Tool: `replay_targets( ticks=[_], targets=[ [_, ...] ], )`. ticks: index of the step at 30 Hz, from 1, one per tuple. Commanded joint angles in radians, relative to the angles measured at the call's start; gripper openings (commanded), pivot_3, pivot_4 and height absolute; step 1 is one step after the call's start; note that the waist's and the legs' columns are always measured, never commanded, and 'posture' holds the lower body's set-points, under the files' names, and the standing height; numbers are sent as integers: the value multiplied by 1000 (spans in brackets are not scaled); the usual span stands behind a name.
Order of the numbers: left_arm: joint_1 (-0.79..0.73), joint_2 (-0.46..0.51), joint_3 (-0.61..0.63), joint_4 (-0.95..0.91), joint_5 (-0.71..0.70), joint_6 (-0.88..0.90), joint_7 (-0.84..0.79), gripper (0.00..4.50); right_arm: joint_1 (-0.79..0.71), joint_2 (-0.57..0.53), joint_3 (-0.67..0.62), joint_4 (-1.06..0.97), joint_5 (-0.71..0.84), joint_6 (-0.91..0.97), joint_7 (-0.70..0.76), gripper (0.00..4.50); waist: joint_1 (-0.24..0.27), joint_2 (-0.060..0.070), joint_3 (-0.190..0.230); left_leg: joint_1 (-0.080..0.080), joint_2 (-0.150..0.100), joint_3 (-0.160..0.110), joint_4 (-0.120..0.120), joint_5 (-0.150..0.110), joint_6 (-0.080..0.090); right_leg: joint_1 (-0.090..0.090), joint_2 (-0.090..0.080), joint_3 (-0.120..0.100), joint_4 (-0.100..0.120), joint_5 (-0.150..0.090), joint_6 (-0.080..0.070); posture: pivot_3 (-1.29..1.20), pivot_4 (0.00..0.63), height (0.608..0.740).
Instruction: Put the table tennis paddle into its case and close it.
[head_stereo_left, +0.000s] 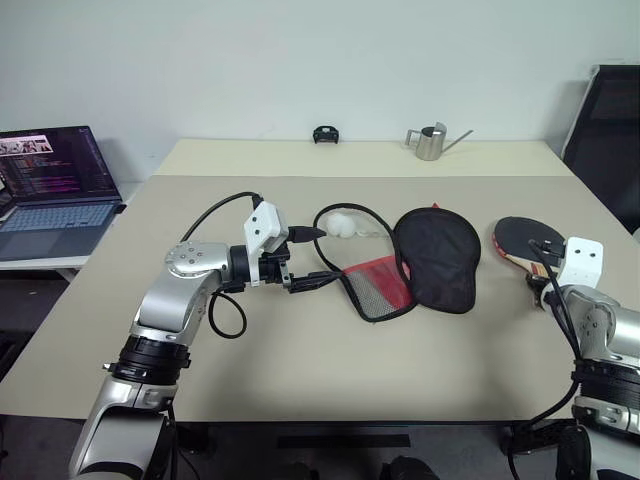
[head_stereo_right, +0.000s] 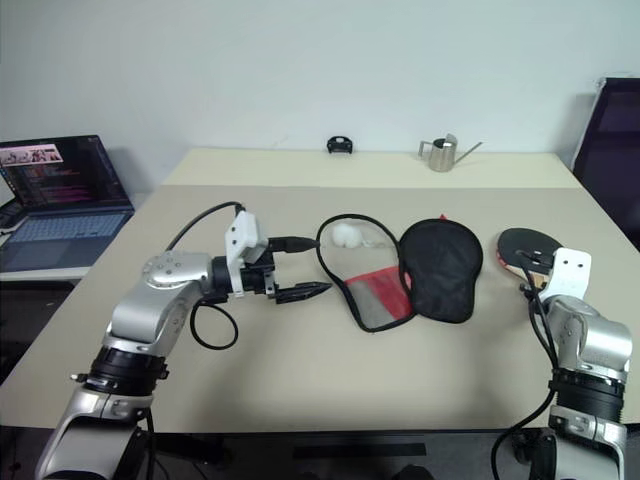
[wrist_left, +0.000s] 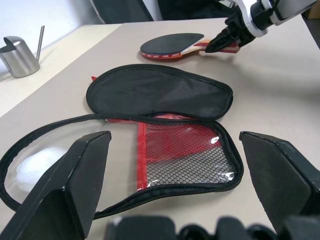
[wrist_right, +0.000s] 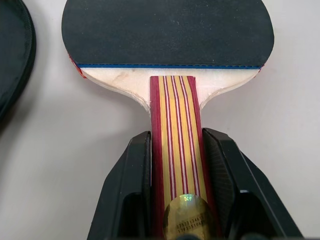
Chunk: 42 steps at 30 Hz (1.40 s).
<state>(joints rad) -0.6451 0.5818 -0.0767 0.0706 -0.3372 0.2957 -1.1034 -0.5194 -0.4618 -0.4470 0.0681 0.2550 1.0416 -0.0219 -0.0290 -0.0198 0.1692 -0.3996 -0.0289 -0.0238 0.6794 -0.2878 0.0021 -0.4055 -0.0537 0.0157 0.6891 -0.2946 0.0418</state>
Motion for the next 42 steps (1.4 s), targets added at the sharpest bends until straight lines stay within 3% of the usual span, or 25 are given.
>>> replay_targets(
  ticks=[1, 14, 24, 31, 42],
  targets=[
    [-31, -3, 5, -12, 0, -18, -4, 4500, 16, -13, 3, -70, 1, 7, 14, 1219, 0, 0, 0, 0, 0, 0, 0, 0, 0, 0, 0, 0, 0, 0, 0, 0, 150, 740],
    [-28, -7, 6, -10, 3, -17, -16, 4500, 183, -12, 2, -341, 35, 243, 80, 1217, 0, 0, 0, 0, 0, 0, 0, 0, 0, 0, 0, 0, 0, 0, 0, 0, 150, 740],
    [-37, -16, 2, 0, 11, -22, -21, 4500, 174, -12, 4, -310, 22, 239, 92, 1216, -2, 0, 0, 1, 0, 0, 0, 0, 0, 0, 1, 0, 1, 0, 0, 0, 150, 740],
    [-37, -14, 6, -6, 11, -20, -16, 4500, 135, -11, 37, -218, -6, 173, 94, 3418, -4, 0, 0, 1, 0, 0, 0, 0, 0, 0, 1, 1, 1, 0, 0, 0, 150, 740],
    [-31, -8, 13, -19, 11, -14, -8, 4500, 91, -33, 96, -66, -43, 56, 124, 3418, -9, -3, -2, 4, 0, 1, 1, 0, 0, 1, 1, 1, 4, 1, -1, 0, 150, 740]
  ],
)
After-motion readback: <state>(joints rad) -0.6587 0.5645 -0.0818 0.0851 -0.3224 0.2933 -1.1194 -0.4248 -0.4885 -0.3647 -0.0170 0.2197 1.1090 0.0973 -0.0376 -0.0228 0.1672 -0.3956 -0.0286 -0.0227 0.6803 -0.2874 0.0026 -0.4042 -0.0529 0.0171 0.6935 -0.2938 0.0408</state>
